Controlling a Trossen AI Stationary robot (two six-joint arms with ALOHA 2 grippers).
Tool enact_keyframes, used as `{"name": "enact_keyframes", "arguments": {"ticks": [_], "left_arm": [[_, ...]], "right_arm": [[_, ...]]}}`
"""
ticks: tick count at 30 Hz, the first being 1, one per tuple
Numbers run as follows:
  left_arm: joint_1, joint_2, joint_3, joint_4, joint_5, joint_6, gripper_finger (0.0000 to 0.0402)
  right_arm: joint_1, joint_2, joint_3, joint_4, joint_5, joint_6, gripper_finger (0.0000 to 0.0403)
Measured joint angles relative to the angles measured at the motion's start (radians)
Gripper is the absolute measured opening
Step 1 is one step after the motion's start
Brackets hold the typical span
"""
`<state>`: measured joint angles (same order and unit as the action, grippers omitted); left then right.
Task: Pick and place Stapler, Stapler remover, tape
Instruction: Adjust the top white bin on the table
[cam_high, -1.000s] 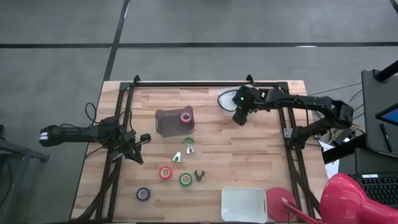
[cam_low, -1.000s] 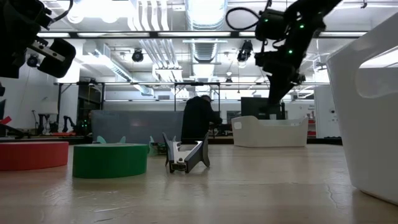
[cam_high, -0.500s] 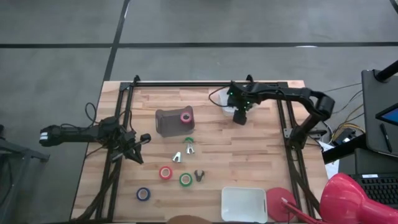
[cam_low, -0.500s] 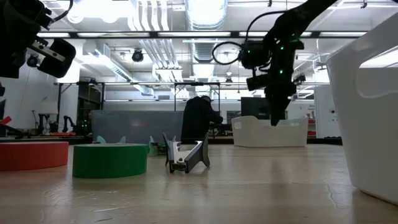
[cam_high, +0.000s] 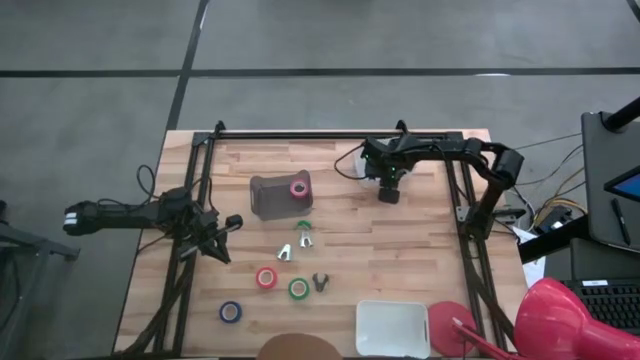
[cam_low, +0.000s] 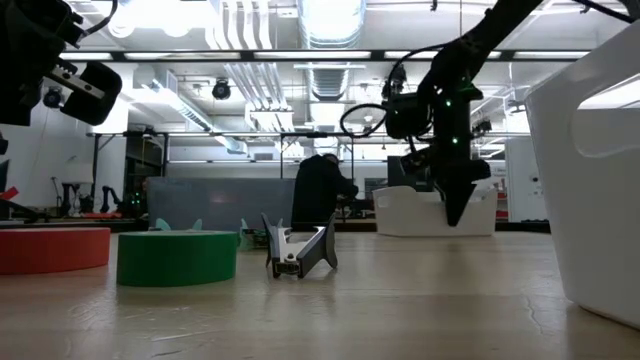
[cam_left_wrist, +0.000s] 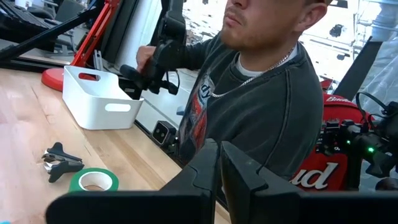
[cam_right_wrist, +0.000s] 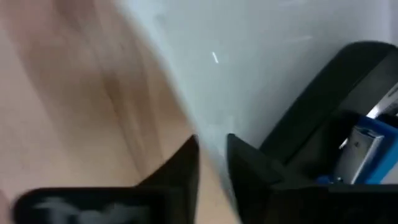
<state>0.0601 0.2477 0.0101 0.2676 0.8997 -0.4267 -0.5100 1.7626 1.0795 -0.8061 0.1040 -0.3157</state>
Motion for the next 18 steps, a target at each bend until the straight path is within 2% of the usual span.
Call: {"name": "enact_keyframes", "arguments": {"ticks": [2, 4, 8, 18], "left_arm": [[0.000, 0.000, 0.000, 0.000, 0.000, 0.000, 0.0023], [0.000, 0.000, 0.000, 0.000, 0.000, 0.000, 0.0023], [0.000, 0.000, 0.000, 0.000, 0.000, 0.000, 0.0023], [0.000, 0.000, 0.000, 0.000, 0.000, 0.000, 0.0023]], "right_arm": [[0.005, 0.000, -0.009, -0.002, 0.003, -0.014, 0.0021], [0.019, 0.000, -0.018, -0.005, 0.023, -0.022, 0.0014], [0.069, -0.009, -0.029, -0.006, 0.184, -0.078, 0.0009], [0.170, -0.018, -0.033, 0.001, 0.463, -0.108, 0.0008]]}}
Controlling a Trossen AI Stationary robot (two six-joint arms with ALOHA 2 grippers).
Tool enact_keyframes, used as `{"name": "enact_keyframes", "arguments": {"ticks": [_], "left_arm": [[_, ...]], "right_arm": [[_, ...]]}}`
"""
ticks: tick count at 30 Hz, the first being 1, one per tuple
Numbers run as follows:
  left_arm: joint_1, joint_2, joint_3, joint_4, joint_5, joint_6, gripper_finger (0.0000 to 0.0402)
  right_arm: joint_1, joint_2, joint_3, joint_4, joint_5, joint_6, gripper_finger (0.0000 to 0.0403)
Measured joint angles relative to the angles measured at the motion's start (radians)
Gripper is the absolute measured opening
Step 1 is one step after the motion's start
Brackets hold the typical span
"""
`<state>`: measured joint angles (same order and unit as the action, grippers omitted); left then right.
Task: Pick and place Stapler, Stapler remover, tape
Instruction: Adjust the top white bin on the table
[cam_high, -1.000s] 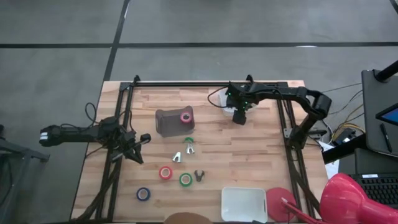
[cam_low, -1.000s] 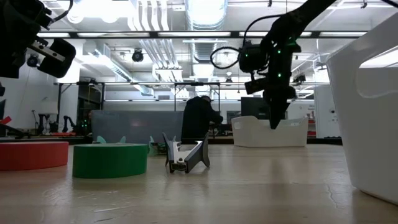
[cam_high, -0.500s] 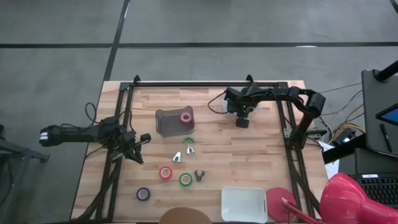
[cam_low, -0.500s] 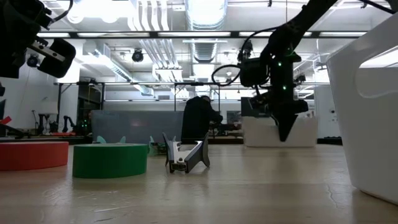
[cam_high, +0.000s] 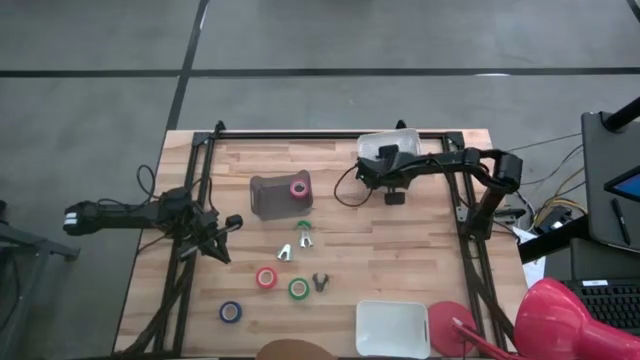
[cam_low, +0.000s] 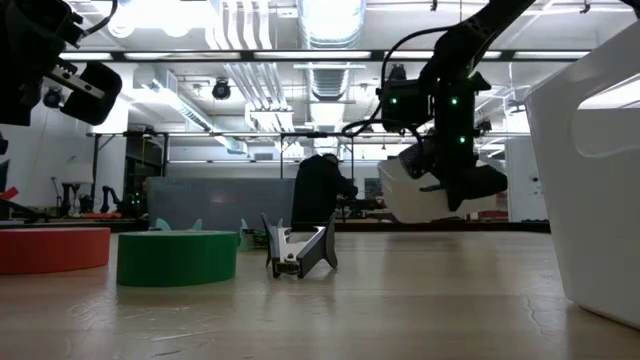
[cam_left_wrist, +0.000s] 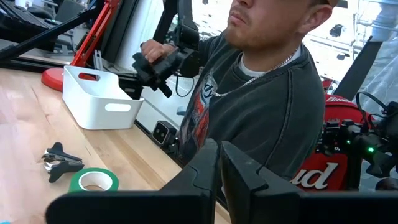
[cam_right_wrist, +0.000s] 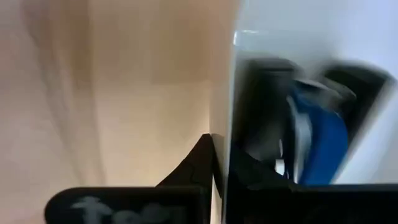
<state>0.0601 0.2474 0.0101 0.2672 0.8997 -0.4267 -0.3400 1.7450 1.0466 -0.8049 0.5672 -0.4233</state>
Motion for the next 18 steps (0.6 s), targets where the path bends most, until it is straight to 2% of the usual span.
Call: {"name": "enact_keyframes", "arguments": {"ticks": [5, 9, 11, 15, 18], "left_arm": [[0.000, 0.000, 0.000, 0.000, 0.000, 0.000, 0.0023], [0.000, 0.000, 0.000, 0.000, 0.000, 0.000, 0.0023], [0.000, 0.000, 0.000, 0.000, 0.000, 0.000, 0.0023], [0.000, 0.000, 0.000, 0.000, 0.000, 0.000, 0.0023], [0.000, 0.000, 0.000, 0.000, 0.000, 0.000, 0.0023]], "right_arm": [[0.051, -0.003, -0.001, 0.006, 0.081, -0.076, 0.0008], [0.078, -0.003, -0.015, 0.045, 0.275, -0.134, 0.0008], [0.087, -0.003, -0.018, 0.045, 0.334, -0.159, 0.0008], [0.111, -0.003, -0.019, 0.058, 0.378, -0.183, 0.0008], [0.125, -0.003, -0.023, 0.079, 0.411, -0.264, 0.0008]]}}
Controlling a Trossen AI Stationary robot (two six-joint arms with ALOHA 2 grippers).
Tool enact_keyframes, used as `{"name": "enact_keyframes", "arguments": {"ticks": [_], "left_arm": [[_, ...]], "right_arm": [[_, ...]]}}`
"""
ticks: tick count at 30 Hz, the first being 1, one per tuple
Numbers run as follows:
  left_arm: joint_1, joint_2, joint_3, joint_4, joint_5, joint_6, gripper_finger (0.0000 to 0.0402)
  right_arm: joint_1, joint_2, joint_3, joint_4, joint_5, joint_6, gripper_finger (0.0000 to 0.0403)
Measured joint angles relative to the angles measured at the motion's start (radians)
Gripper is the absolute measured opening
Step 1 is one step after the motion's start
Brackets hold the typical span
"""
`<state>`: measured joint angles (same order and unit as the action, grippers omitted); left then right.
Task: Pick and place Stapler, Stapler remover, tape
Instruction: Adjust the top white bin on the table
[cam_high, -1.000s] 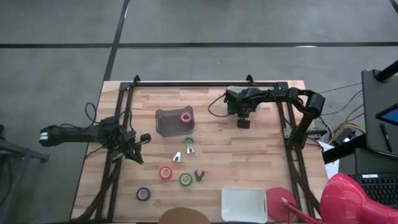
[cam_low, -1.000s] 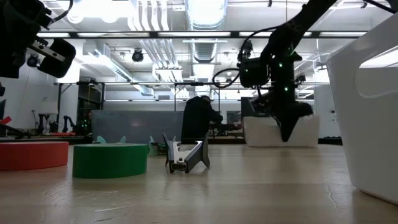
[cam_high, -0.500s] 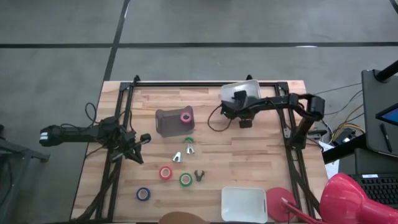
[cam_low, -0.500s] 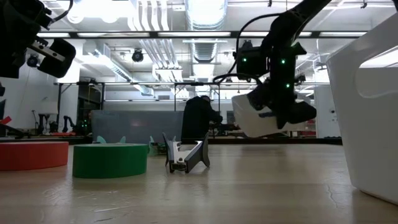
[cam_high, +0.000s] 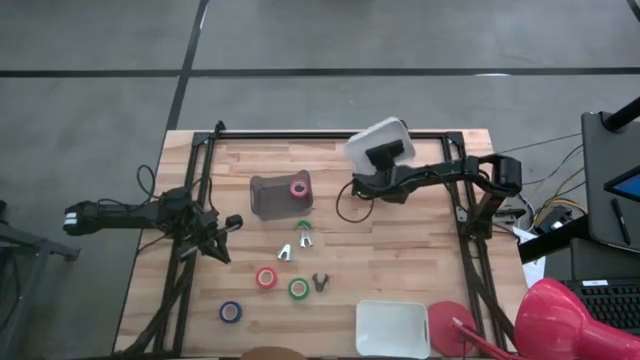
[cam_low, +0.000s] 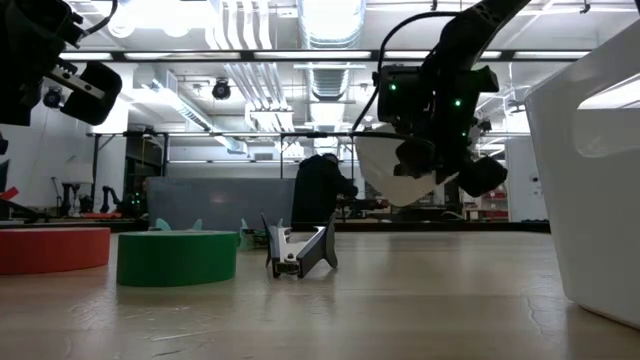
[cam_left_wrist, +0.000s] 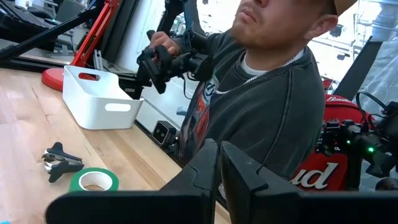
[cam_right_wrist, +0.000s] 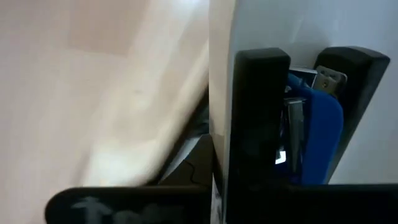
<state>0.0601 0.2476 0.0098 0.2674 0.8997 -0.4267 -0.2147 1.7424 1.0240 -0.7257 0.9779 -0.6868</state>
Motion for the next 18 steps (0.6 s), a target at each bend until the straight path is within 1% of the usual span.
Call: {"name": "enact_keyframes", "arguments": {"ticks": [4, 7, 9, 11, 15, 18], "left_arm": [[0.000, 0.000, 0.000, 0.000, 0.000, 0.000, 0.0023], [0.000, 0.000, 0.000, 0.000, 0.000, 0.000, 0.0023], [0.000, 0.000, 0.000, 0.000, 0.000, 0.000, 0.0023], [0.000, 0.000, 0.000, 0.000, 0.000, 0.000, 0.0023], [0.000, 0.000, 0.000, 0.000, 0.000, 0.000, 0.0023], [0.000, 0.000, 0.000, -0.003, 0.000, 0.000, 0.0023]], "right_arm": [[0.006, 0.000, -0.001, 0.056, 0.068, -0.157, 0.0008], [0.011, 0.000, -0.001, 0.079, 0.069, -0.232, 0.0008], [0.013, 0.000, 0.006, 0.087, 0.061, -0.252, 0.0008], [0.016, -0.002, 0.020, 0.082, 0.027, -0.286, 0.0008], [0.026, -0.020, 0.026, 0.070, -0.026, -0.454, 0.0008], [0.026, -0.032, 0.036, 0.071, -0.034, -0.499, 0.0008]]}}
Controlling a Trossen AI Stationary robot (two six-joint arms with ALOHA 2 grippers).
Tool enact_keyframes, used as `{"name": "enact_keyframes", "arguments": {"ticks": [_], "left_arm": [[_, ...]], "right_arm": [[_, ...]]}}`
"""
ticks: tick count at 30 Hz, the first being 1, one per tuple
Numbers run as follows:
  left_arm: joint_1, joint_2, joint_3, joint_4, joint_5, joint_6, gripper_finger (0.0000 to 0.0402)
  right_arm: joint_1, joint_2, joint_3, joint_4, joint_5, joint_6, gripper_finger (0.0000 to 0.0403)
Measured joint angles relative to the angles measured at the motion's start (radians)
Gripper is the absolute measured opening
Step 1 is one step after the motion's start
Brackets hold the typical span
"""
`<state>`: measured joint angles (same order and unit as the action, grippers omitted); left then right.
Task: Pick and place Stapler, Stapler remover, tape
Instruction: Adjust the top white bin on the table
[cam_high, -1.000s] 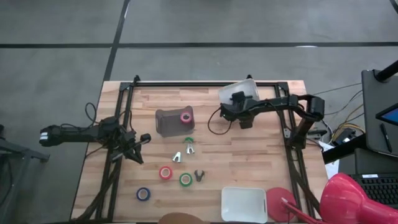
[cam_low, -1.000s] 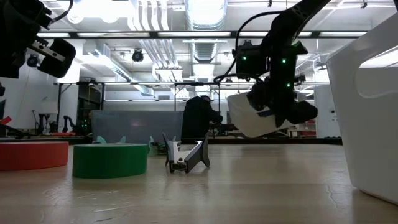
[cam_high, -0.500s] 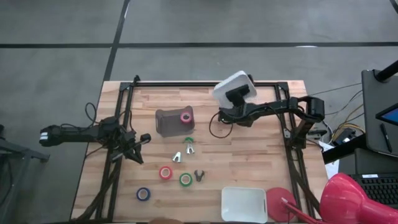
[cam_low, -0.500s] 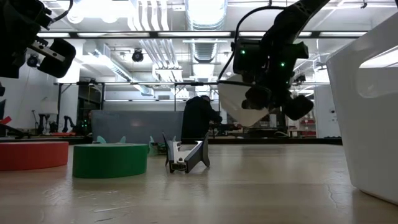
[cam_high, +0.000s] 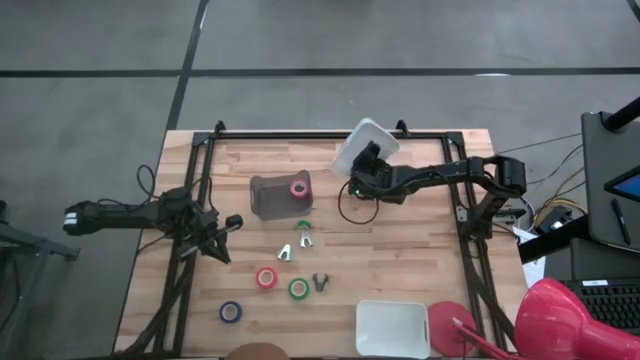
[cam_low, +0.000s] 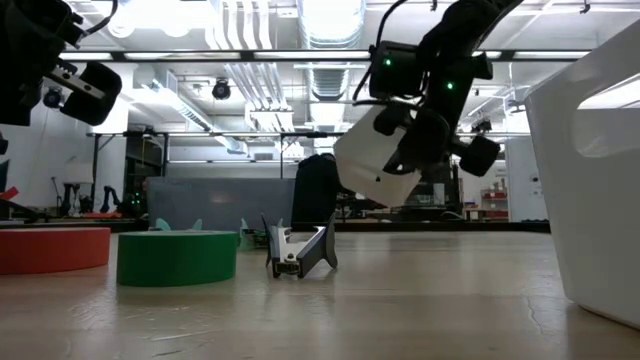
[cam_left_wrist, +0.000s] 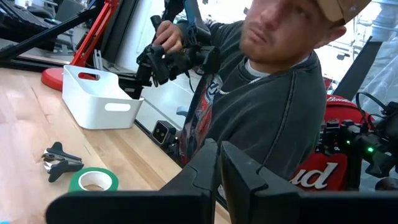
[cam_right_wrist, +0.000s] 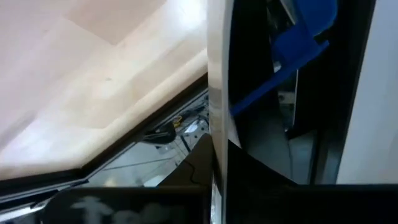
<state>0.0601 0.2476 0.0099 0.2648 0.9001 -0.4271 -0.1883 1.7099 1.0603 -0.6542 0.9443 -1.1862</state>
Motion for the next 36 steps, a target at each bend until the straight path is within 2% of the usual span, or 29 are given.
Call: {"name": "enact_keyframes", "arguments": {"ticks": [8, 14, 20, 22, 25, 31, 36], "left_arm": [[0.000, 0.000, 0.000, -0.004, 0.000, 0.000, 0.0023], [0.000, 0.000, 0.000, -0.005, 0.000, 0.000, 0.0023], [0.000, 0.000, 0.000, -0.006, 0.000, 0.000, 0.0023], [0.000, 0.000, 0.000, -0.008, 0.000, 0.000, 0.0023], [0.000, 0.000, 0.000, -0.014, 0.000, 0.000, 0.0023], [0.000, 0.000, 0.000, -0.014, 0.000, 0.000, 0.0023], [0.000, 0.000, 0.000, -0.013, 0.000, 0.000, 0.0023]], "right_arm": [[0.002, -0.052, 0.017, 0.011, 0.017, 0.042, 0.0008], [0.021, -0.155, 0.026, 0.031, -0.153, 0.289, 0.0008], [0.046, -0.188, 0.017, 0.010, -0.185, 0.368, 0.0008], [0.047, -0.191, 0.016, -0.018, -0.269, 0.456, 0.0008], [0.045, -0.203, 0.016, -0.021, -0.472, 0.593, 0.0008], [0.011, -0.204, 0.017, -0.041, -0.735, 0.905, 0.0008], [-0.042, -0.174, 0.012, -0.111, -0.763, 1.051, 0.0008]]}}
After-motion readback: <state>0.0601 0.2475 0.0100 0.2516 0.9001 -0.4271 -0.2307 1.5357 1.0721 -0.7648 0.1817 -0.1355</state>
